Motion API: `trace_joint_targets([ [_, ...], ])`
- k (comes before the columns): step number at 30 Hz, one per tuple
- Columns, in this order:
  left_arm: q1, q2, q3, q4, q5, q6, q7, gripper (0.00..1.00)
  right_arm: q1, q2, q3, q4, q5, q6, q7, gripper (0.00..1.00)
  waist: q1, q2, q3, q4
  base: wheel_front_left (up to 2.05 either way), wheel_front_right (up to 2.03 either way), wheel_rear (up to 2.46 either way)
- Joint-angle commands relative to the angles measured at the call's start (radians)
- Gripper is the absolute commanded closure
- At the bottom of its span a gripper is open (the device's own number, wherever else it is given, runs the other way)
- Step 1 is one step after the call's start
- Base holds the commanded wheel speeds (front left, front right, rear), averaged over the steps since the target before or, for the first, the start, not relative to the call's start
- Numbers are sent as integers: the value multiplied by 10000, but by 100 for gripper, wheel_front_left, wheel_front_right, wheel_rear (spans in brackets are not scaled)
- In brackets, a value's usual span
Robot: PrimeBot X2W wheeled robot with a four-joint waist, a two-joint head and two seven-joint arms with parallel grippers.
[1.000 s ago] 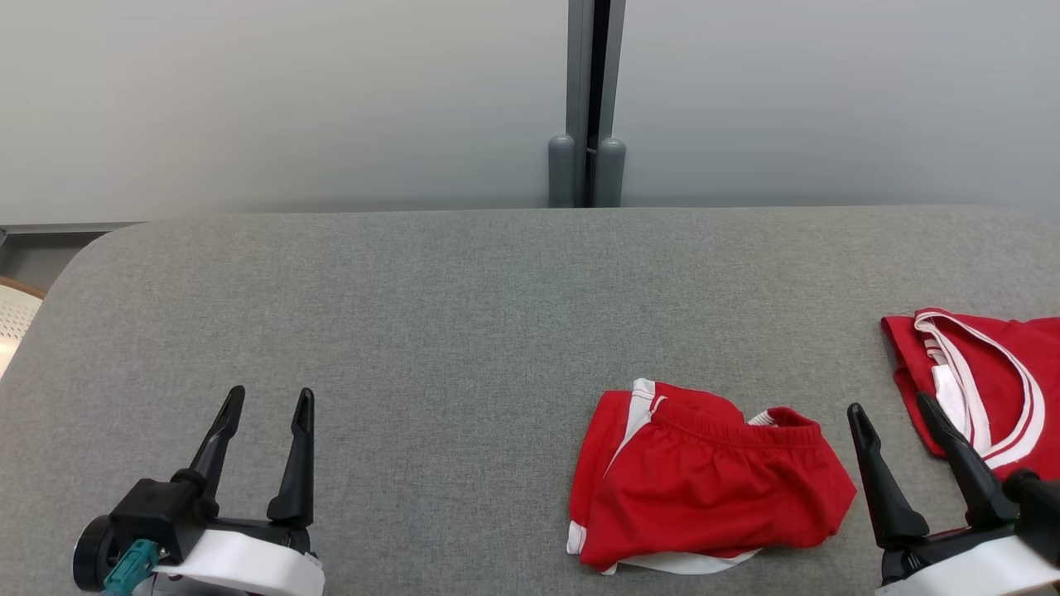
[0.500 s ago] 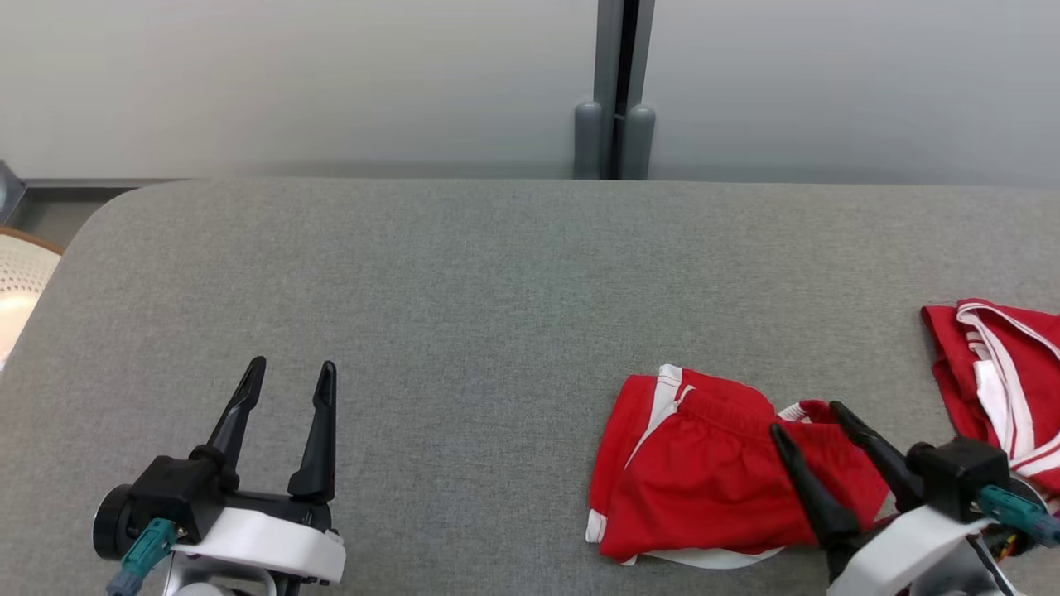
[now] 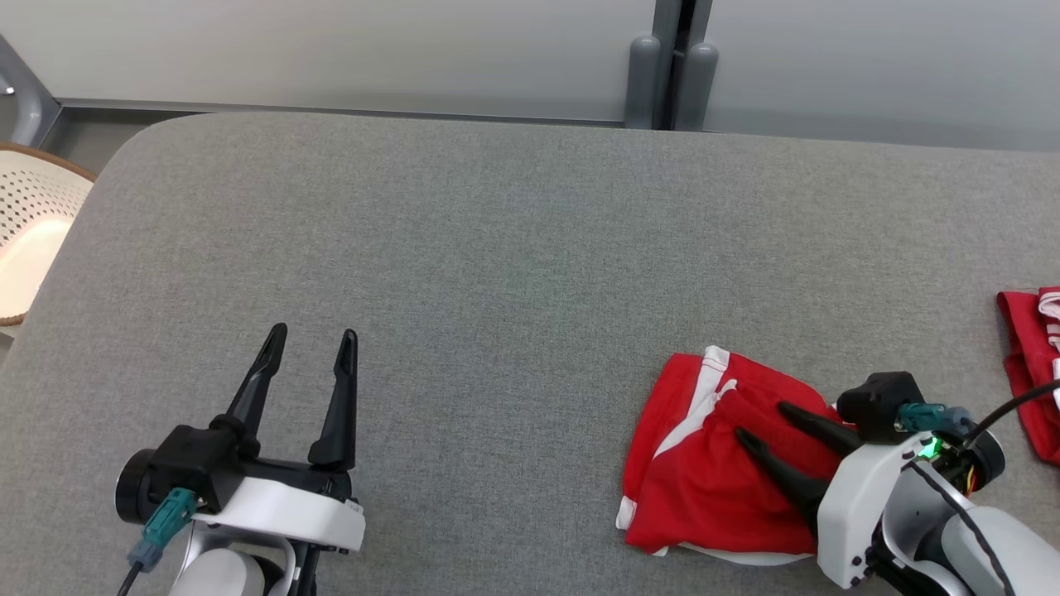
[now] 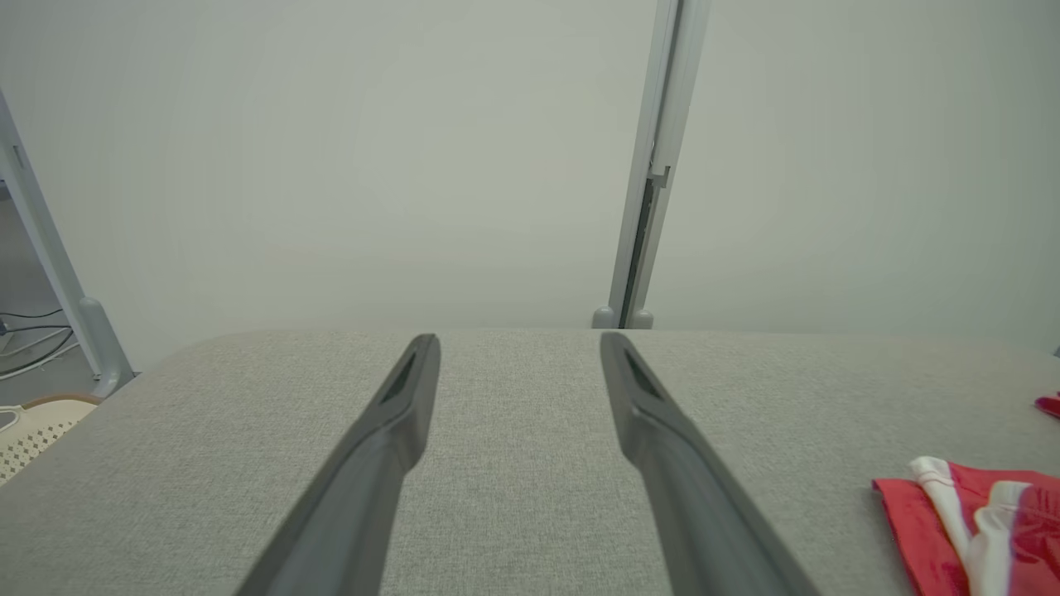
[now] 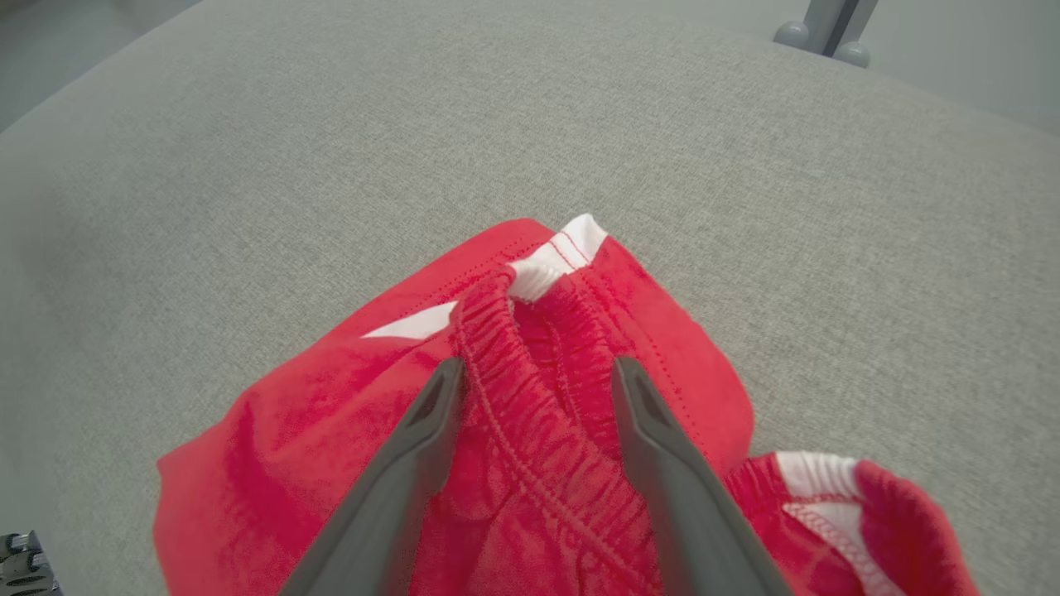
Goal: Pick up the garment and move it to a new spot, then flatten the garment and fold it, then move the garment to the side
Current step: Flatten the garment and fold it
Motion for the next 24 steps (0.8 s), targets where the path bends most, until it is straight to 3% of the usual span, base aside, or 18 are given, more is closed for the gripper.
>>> trace_joint_targets([
  [1,-183,6,28,21,81,-48,-63,0,-153,-171,110,-76,241,-2,115,77,0,0,15,2,0,0,0],
  [2,-176,2,47,58,82,-56,-83,0,-208,-266,231,-136,463,-2,298,100,0,0,28,-8,0,0,0],
  [4,-209,0,97,112,89,-73,-89,0,-317,-440,311,-320,785,-2,435,100,0,0,57,-36,0,0,0],
  [10,-371,-13,220,202,120,-123,-150,0,-616,-299,-14,-844,1060,-1,-486,100,0,0,107,-87,0,0,0],
  [21,-435,-121,356,318,207,-234,-161,0,-1853,1198,-681,-401,213,-2,-3010,100,0,0,120,-149,0,0,0],
  [24,-454,-143,409,295,251,-240,-166,0,-1970,1656,-979,-208,-584,-1,-4052,100,0,0,176,-208,0,0,0],
])
